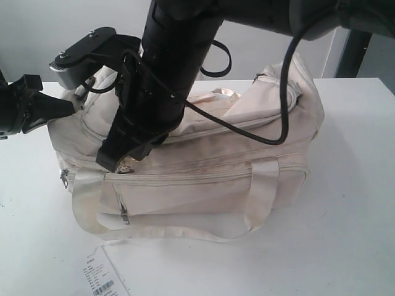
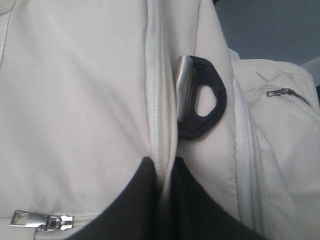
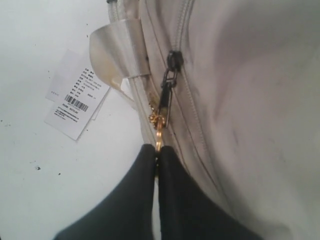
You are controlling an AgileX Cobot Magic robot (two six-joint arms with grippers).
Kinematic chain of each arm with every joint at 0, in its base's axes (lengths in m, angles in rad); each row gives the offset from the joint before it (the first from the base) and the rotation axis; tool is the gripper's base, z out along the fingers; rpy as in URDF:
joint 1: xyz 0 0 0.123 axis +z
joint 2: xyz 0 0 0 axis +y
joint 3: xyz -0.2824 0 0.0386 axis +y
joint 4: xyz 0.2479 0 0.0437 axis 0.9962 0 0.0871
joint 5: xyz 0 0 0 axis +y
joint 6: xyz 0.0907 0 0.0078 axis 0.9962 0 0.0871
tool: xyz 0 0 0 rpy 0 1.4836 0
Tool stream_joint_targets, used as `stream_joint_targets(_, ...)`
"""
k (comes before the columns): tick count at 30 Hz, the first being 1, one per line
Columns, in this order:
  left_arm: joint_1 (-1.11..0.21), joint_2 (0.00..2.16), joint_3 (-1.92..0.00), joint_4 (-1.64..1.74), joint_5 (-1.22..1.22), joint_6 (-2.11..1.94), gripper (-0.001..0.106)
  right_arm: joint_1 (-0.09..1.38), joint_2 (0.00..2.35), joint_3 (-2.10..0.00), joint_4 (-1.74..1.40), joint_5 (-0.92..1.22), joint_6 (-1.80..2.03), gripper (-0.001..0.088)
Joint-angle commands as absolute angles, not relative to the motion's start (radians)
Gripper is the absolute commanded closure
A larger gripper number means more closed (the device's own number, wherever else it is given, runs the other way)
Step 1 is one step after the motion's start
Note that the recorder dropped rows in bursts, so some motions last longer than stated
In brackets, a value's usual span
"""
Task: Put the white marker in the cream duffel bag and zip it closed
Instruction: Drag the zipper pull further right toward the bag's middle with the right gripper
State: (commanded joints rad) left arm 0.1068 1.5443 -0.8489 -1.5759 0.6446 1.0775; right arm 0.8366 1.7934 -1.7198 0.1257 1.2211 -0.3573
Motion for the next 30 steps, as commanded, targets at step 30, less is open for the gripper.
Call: stream_joint_targets(30, 0.107, 1.544, -0.849, -1.576, 0.641, 1.078, 0.105, 0.785, 1.719, -1.705, 0.04, 1.221, -0.337, 0.0868)
